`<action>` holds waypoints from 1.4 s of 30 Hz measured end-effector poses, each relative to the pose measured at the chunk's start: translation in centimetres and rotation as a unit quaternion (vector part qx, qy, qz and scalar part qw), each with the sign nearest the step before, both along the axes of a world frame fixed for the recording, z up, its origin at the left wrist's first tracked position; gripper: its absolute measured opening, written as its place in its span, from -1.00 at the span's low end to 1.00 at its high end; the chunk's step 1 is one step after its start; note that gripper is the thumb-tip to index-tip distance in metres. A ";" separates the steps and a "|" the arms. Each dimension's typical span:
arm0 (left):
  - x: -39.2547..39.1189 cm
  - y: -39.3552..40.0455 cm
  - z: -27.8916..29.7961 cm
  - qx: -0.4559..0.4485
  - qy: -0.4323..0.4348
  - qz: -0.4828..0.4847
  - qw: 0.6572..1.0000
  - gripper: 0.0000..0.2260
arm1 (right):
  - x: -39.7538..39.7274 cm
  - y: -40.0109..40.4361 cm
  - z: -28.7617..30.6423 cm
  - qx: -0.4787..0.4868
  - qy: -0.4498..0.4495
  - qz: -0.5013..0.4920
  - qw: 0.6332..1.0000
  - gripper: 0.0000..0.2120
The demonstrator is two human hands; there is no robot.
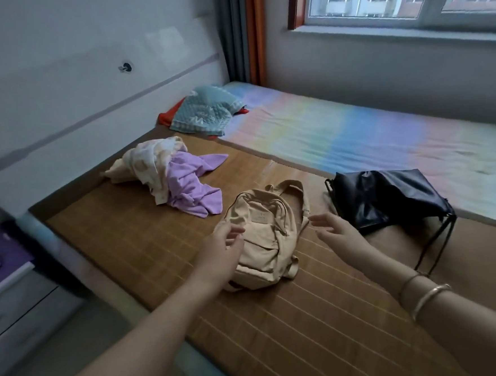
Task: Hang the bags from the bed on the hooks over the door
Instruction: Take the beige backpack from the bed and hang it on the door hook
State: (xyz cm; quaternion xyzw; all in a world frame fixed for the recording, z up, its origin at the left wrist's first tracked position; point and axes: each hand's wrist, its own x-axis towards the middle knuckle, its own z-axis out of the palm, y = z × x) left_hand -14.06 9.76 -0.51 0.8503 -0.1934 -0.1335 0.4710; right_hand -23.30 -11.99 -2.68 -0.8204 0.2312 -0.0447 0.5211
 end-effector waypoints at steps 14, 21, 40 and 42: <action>20.4 -3.7 -19.5 0.116 0.115 -0.070 0.984 -0.79 | 18.5 -1.5 -19.5 0.007 0.153 -0.105 0.983 -0.70; 25.8 -6.6 -28.2 0.153 0.119 -0.131 0.972 -0.71 | 23.8 -4.2 -26.0 -0.032 0.205 -0.154 0.966 -0.49; 30.4 -8.6 -34.7 0.241 0.218 -0.166 0.931 -0.61 | 30.6 -9.7 -30.6 0.075 0.262 -0.187 0.944 -0.59; 30.5 -8.8 -34.4 0.261 0.224 -0.186 0.921 -0.59 | 31.2 -9.8 -30.1 0.012 0.273 -0.156 0.949 -0.68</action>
